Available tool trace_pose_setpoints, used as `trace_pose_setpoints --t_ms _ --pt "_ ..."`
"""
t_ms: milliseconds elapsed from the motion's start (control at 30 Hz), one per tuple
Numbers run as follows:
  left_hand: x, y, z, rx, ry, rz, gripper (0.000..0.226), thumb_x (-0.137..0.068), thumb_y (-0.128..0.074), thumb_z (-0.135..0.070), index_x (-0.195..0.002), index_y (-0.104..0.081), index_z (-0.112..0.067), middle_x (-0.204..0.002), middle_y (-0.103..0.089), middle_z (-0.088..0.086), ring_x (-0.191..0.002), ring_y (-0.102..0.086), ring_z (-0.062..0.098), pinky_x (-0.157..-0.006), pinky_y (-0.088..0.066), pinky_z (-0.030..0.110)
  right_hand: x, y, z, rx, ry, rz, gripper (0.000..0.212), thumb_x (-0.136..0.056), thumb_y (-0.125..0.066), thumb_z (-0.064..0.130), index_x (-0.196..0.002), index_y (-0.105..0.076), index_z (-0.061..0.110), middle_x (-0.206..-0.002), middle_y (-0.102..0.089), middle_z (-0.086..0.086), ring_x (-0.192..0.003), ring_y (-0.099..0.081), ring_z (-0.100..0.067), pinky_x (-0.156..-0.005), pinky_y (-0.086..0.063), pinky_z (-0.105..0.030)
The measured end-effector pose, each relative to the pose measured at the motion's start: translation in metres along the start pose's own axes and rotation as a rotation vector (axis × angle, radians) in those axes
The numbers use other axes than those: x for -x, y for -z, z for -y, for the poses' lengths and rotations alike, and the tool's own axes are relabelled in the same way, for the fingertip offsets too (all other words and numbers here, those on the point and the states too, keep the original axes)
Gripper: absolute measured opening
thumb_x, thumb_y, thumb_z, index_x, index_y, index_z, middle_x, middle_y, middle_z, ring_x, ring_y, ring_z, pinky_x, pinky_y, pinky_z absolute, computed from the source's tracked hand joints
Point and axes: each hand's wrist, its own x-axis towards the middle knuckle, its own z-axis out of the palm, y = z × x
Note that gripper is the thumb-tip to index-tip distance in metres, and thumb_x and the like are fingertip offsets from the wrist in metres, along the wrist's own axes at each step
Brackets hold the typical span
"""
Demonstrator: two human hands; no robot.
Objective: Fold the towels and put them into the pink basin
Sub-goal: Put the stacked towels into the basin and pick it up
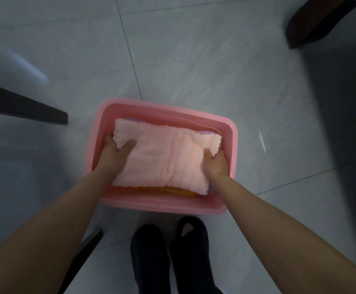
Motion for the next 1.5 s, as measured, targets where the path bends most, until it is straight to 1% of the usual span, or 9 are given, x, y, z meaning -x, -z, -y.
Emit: trace_pose_setpoints --t_ms 167,300,567,700,867,967,1100,1267,1500 --pt "-0.014 -0.009 0.005 -0.158 -0.032 -0.051 0.053 -0.084 -0.068 -0.021 -0.121 -0.039 0.003 -0.125 -0.055 0.025 -0.113 -0.054 0.039 -0.086 -0.04 0.035 -0.005 -0.007 -0.001 0.153 0.025 -0.012 0.041 -0.098 -0.045 0.028 -0.124 -0.037 -0.003 -0.126 -0.056 -0.028 -0.115 -0.054 -0.044 -0.088 -0.043 -0.039" --pt "-0.024 -0.015 0.006 -0.242 -0.067 -0.057 0.053 -0.084 -0.067 -0.015 -0.123 -0.039 0.005 -0.126 -0.055 0.027 -0.114 -0.055 0.041 -0.087 -0.042 0.037 -0.012 -0.011 -0.005 0.226 0.085 -0.004 0.049 -0.098 -0.046 0.024 -0.137 -0.028 0.0 -0.125 -0.057 -0.028 -0.113 -0.055 -0.044 -0.09 -0.045 -0.041" --pt "-0.029 -0.017 0.008 -0.331 -0.067 -0.075 0.053 -0.082 -0.067 -0.016 -0.122 -0.039 0.005 -0.124 -0.056 0.03 -0.113 -0.055 0.045 -0.088 -0.046 0.043 -0.015 -0.015 -0.004 0.171 0.088 0.021 0.052 -0.098 -0.044 0.025 -0.14 -0.026 0.0 -0.131 -0.052 -0.027 -0.118 -0.052 -0.044 -0.094 -0.042 -0.041" --pt "-0.008 -0.004 -0.007 -0.435 -0.07 -0.072 0.051 -0.087 -0.063 -0.021 -0.119 -0.038 0.01 -0.118 -0.056 0.036 -0.106 -0.056 0.049 -0.08 -0.045 0.044 0.004 -0.001 0.006 0.111 0.031 0.033 0.045 -0.097 -0.044 0.022 -0.134 -0.034 -0.001 -0.131 -0.053 -0.024 -0.118 -0.051 -0.042 -0.093 -0.042 -0.039" --pt "0.018 0.025 -0.028 -0.499 -0.06 -0.109 0.041 -0.089 -0.059 -0.032 -0.113 -0.046 0.0 -0.111 -0.061 0.028 -0.102 -0.057 0.044 -0.08 -0.045 0.045 0.034 0.028 0.022 0.049 0.086 -0.079 0.036 -0.094 -0.044 0.02 -0.125 -0.045 0.002 -0.124 -0.058 -0.018 -0.114 -0.054 -0.037 -0.092 -0.042 -0.036" --pt "0.026 0.046 -0.04 -0.462 -0.118 -0.207 0.031 -0.09 -0.055 -0.032 -0.107 -0.053 -0.006 -0.103 -0.065 0.019 -0.095 -0.06 0.04 -0.078 -0.047 0.043 0.043 0.051 0.028 0.059 0.166 -0.209 0.03 -0.093 -0.044 0.022 -0.115 -0.052 0.004 -0.117 -0.059 -0.018 -0.11 -0.054 -0.036 -0.09 -0.043 -0.039" --pt "0.018 0.061 -0.038 -0.402 -0.169 -0.277 0.037 -0.092 -0.05 -0.029 -0.111 -0.053 0.003 -0.112 -0.058 0.029 -0.104 -0.054 0.044 -0.087 -0.042 0.047 0.032 0.071 0.027 0.094 0.034 -0.19 0.042 -0.095 -0.042 0.029 -0.128 -0.048 0.003 -0.132 -0.05 -0.018 -0.123 -0.046 -0.036 -0.103 -0.038 -0.042" --pt "0.014 0.057 -0.024 -0.265 0.118 -0.134 0.06 -0.098 -0.028 -0.044 -0.118 -0.051 0.007 -0.124 -0.053 0.032 -0.114 -0.05 0.044 -0.094 -0.039 0.045 0.023 0.07 0.014 0.014 -0.177 0.096 0.053 -0.09 -0.037 0.04 -0.129 -0.047 0.006 -0.127 -0.056 -0.016 -0.113 -0.055 -0.036 -0.099 -0.045 -0.046" --pt "0.011 0.066 -0.032 -0.038 0.22 -0.118 0.06 -0.097 -0.028 -0.044 -0.125 -0.052 0.002 -0.13 -0.053 0.024 -0.116 -0.051 0.037 -0.099 -0.041 0.042 0.015 0.078 0.007 -0.154 -0.221 0.03 0.059 -0.069 -0.048 0.051 -0.108 -0.063 0.01 -0.108 -0.067 -0.011 -0.094 -0.063 -0.031 -0.088 -0.054 -0.045"
